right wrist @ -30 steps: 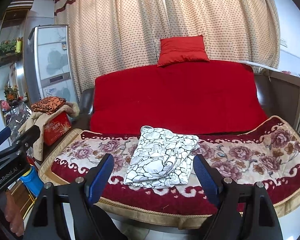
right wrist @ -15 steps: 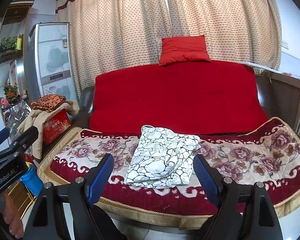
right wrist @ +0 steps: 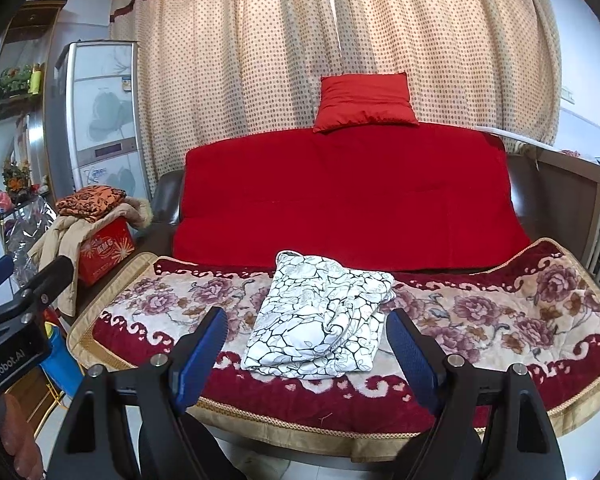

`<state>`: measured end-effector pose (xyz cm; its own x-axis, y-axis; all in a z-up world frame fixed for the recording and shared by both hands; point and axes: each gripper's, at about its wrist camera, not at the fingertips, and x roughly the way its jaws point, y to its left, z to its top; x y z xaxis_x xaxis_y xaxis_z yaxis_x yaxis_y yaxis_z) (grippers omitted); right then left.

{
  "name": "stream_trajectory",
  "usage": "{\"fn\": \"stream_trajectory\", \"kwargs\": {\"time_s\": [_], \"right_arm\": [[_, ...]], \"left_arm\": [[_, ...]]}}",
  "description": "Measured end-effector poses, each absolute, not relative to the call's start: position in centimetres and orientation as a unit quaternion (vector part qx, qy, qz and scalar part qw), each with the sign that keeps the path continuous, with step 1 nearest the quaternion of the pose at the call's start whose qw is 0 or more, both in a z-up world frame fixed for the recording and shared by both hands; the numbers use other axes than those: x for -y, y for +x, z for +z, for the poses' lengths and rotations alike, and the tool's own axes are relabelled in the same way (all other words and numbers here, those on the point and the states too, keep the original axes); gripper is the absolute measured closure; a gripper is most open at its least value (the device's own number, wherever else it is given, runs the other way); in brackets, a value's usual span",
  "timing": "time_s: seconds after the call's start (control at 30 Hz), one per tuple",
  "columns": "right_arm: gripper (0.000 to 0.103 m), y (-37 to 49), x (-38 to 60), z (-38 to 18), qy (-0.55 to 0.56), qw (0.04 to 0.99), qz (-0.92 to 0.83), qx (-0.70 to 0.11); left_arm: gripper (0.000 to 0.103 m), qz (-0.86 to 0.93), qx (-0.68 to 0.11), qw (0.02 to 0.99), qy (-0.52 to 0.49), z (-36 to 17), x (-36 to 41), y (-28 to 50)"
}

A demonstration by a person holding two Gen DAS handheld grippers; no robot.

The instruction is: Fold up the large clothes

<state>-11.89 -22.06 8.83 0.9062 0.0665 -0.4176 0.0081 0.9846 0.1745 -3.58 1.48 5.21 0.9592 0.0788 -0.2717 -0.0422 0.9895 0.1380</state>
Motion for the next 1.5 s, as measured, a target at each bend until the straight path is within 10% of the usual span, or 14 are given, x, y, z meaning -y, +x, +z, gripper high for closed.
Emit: {"fn": "stream_trajectory", "kwargs": {"time_s": [1.5], "right_arm": [[0.019,-9.7,22.3,8.1,0.043,0.977,-0.016,-0.209]], "left_arm": [[0.001,-0.012,-0.172,0.982,0.073,3.8,0.6,-0.3]]}}
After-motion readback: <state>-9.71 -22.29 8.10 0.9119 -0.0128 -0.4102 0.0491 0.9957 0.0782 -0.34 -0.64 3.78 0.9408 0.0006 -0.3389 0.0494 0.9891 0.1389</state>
